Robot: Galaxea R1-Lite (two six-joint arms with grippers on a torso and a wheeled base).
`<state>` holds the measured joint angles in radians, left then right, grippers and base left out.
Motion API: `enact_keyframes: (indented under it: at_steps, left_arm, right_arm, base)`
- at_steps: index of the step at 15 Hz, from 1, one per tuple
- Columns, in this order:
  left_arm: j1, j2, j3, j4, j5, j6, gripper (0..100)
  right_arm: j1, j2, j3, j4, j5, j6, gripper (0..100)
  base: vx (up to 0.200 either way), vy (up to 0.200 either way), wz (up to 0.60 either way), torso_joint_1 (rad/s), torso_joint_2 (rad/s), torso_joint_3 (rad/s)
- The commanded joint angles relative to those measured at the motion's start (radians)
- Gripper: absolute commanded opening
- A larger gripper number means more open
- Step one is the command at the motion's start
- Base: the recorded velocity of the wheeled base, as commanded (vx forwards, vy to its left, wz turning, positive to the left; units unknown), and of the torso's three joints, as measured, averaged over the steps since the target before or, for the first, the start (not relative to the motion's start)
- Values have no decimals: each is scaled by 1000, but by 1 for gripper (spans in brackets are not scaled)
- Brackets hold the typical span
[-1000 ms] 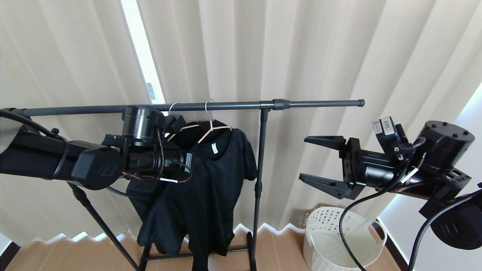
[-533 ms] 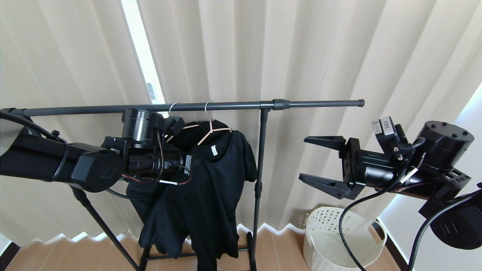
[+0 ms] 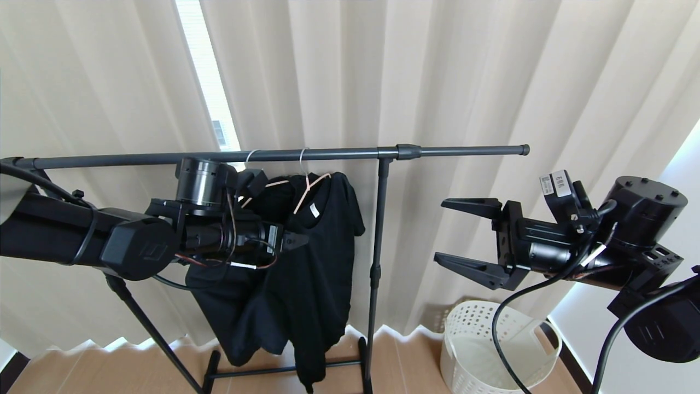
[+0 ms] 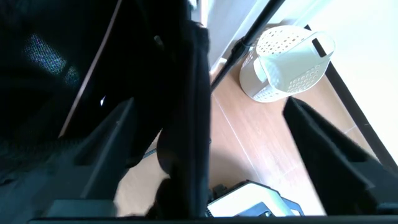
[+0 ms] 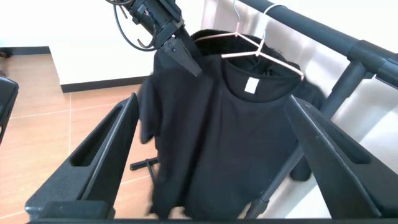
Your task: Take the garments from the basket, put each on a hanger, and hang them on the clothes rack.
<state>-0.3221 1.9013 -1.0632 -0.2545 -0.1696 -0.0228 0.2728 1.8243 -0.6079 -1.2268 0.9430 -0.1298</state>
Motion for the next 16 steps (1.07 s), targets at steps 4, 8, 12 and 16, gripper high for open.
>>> enact_keyframes:
  at_steps: [4, 8, 12, 16]
  left_arm:
    - [2, -57, 46, 0, 1, 0, 100]
    - [5, -180, 158, 0, 1, 1, 100]
    - [-38, -419, 390, -19, -1, 3, 100]
    - [-61, -505, 563, -109, -1, 1, 100]
  right_arm:
    - [2, 1, 0, 0, 0, -1, 100]
    - [5, 3, 8, 0, 0, -21, 100]
    - [6, 58, -1, 1, -4, -73, 100]
    - [49, 72, -15, 3, -190, -94, 100]
  base:
    - [0, 0, 0, 0, 0, 0]
    - [0, 0, 0, 0, 0, 0]
    - [0, 0, 0, 0, 0, 0]
    - [0, 0, 0, 0, 0, 0]
